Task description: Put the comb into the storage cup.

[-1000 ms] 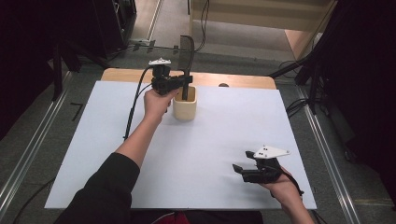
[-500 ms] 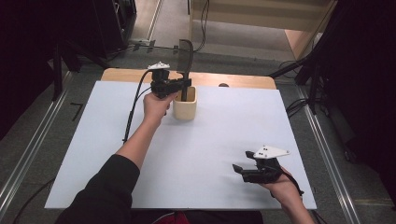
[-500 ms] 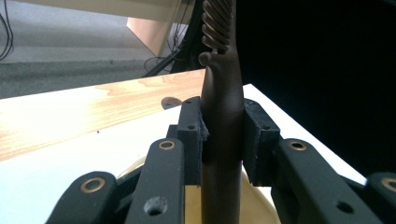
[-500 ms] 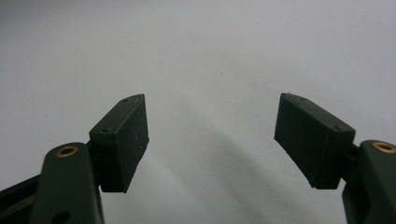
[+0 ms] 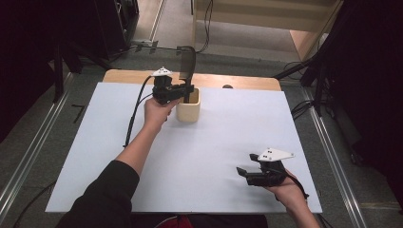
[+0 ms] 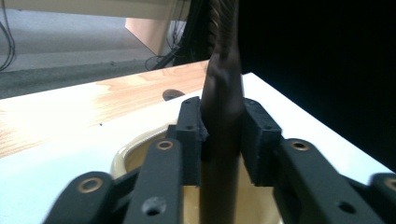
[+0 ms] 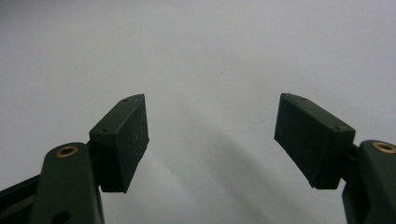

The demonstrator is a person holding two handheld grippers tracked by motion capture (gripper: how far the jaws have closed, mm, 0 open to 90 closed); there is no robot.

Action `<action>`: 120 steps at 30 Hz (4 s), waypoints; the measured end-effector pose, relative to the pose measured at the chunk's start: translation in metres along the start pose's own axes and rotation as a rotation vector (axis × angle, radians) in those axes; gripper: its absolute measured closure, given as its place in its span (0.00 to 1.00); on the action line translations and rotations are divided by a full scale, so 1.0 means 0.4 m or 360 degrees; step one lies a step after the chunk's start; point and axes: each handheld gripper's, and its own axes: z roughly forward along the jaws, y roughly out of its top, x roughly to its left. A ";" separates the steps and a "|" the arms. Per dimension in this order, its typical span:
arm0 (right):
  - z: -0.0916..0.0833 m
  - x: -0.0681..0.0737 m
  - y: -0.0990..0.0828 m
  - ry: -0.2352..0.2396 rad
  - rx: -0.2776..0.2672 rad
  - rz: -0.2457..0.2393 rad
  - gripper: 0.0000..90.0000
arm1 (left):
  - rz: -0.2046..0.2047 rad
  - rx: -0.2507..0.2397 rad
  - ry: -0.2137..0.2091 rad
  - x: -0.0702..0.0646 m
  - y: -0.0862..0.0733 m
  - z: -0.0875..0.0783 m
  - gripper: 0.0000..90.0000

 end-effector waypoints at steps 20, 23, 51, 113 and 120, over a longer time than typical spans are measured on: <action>-0.003 0.000 -0.001 -0.0016 0.0000 0.0006 0.27 | -0.0130 0.0137 -0.0001 0.005 0.006 -0.109 0.34; -0.001 0.000 -0.001 -0.0013 0.0005 0.0008 0.27 | -0.0177 0.0169 0.0003 0.011 -0.008 -0.124 0.34; 0.006 -0.010 0.006 -0.0009 0.0015 0.0012 0.27 | -0.0197 0.0377 -0.0003 0.000 -0.114 -0.186 0.34; 0.025 -0.019 0.013 0.0030 0.0057 0.0016 0.27 | -0.0113 0.0535 -0.0038 -0.127 -0.270 -0.349 0.32; 0.025 -0.020 0.012 0.0025 0.0060 0.0016 0.27 | -0.0094 0.0555 -0.0055 -0.141 -0.282 -0.364 0.32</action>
